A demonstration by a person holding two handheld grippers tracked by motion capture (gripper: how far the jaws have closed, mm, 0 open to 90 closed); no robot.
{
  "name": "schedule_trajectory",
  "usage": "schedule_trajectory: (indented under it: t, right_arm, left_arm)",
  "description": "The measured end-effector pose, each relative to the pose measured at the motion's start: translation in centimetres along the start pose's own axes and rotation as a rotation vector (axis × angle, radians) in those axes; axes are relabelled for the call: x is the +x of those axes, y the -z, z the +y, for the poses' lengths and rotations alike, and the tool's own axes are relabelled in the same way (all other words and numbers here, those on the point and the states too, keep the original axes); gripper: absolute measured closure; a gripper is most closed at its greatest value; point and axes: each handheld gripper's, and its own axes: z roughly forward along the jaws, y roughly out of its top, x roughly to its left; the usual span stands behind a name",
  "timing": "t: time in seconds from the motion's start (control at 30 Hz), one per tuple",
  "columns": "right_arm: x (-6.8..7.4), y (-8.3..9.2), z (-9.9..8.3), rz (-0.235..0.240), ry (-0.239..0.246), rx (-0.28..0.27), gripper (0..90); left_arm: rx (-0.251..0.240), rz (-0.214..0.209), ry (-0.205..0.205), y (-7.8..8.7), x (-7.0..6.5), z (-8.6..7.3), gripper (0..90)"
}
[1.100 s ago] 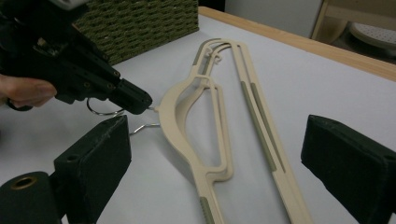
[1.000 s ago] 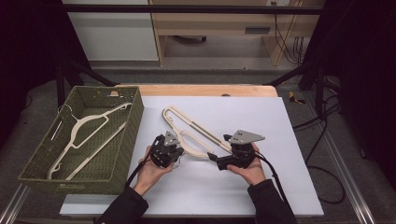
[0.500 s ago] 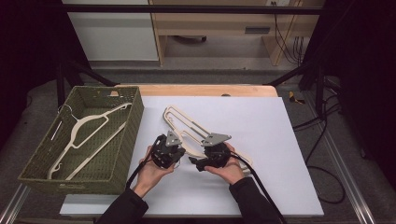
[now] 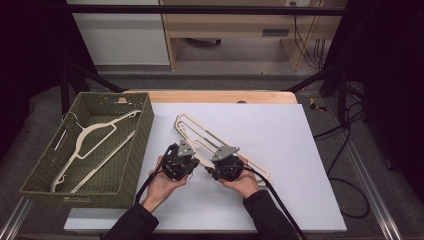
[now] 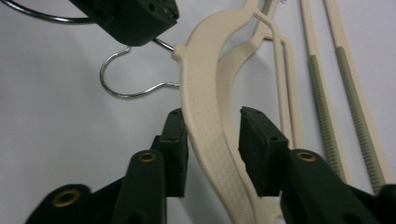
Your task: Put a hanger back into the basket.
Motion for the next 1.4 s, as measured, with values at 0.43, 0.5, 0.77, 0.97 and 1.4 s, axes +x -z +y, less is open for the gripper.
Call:
schedule_trajectory:
  t: [0.43,0.5,0.77,0.97,1.4]
  right_arm:
    - [0.2,0.4,-0.1,-0.016,0.071,-0.005,71.2]
    - [0.1,0.6,0.0,-0.021,0.068,-0.014,71.7]
    - [-0.7,2.3,0.2,-0.047,0.052,-0.053,74.9]
    - [-1.4,3.8,0.3,-0.093,0.065,-0.077,78.8]
    - [-3.6,6.9,-0.2,-0.212,0.057,-0.113,86.3]
  left_arm:
    - [-0.120,-0.019,-0.012,1.9,0.1,0.4,67.3]
    - [-0.181,-0.030,-0.021,3.0,0.3,0.6,54.8]
    - [-0.331,-0.034,-0.016,6.8,1.6,0.6,21.0]
    - [-0.376,-0.055,0.018,8.5,2.6,0.3,12.0]
    - [-0.348,-0.042,0.049,8.4,4.1,-0.5,10.1]
